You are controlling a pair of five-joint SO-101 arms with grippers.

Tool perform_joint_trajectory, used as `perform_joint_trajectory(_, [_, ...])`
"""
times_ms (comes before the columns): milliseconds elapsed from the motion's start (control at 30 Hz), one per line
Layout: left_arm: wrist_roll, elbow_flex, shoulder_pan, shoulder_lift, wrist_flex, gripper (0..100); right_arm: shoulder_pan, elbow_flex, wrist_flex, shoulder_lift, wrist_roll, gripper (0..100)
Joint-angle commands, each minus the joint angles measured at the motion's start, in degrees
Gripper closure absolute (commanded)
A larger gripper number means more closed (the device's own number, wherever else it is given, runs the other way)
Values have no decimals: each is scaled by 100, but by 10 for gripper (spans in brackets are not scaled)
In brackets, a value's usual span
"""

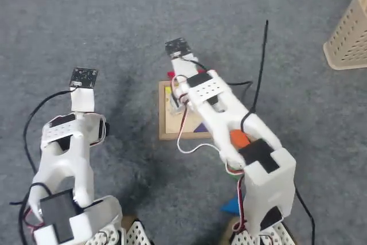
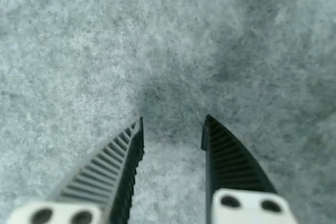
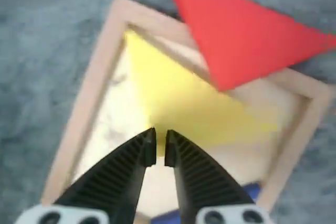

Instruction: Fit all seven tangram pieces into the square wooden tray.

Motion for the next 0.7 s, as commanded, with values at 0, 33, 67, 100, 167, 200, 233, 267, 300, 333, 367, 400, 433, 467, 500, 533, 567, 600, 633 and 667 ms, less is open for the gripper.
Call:
perform_joint_trajectory(0, [-62,13,9,-264,-97,822,453,-220,-4,48,202,943])
perform_joint_trajectory(33, [-62,13,9,-264,-97,822,523,-316,4,101,229,943])
perform_joint_trajectory(67, [-62,13,9,-264,-97,822,567,-396,4,163,237,943])
perform_joint_trajectory(100, [-62,13,9,-264,-97,822,585,-501,4,224,237,943])
perform_joint_trajectory(167, [-62,13,9,-264,-97,822,576,-730,189,295,229,943])
perform_joint_trajectory(200, [-62,13,9,-264,-97,822,558,-862,338,295,229,943])
perform_joint_trajectory(233, [-62,13,9,-264,-97,822,541,-1046,532,242,220,943])
perform_joint_trajectory(267, [-62,13,9,-264,-97,822,462,-1257,743,171,220,943])
perform_joint_trajectory(300, [-62,13,9,-264,-97,822,409,-1451,936,92,255,942])
perform_joint_trajectory(333, [-62,13,9,-264,-97,822,365,-1626,1121,-4,281,939])
perform_joint_trajectory(367, [-62,13,9,-264,-97,822,338,-1802,1305,-119,378,926])
perform_joint_trajectory(400, [-62,13,9,-264,-97,822,303,-1934,1499,-233,580,906])
perform_joint_trajectory(433, [-62,13,9,-264,-97,822,259,-2048,1692,-338,879,881])
perform_joint_trajectory(467, [-62,13,9,-264,-97,822,224,-2127,1868,-426,1266,855])
perform_joint_trajectory(500, [-62,13,9,-264,-97,822,207,-2154,1982,-488,1741,833])
perform_joint_trajectory(533, [-62,13,9,-264,-97,822,189,-2136,2062,-541,2286,815])
perform_joint_trajectory(567, [-62,13,9,-264,-105,822,136,-2127,2132,-558,2884,801])
perform_joint_trajectory(600, [-62,13,9,-264,-105,822,119,-2075,2141,-549,3490,792])
perform_joint_trajectory(633, [-62,13,9,-264,-105,822,110,-1987,2105,-532,3982,786])
perform_joint_trajectory(667, [-62,13,9,-264,-105,822,92,-1890,2105,-523,4431,781])
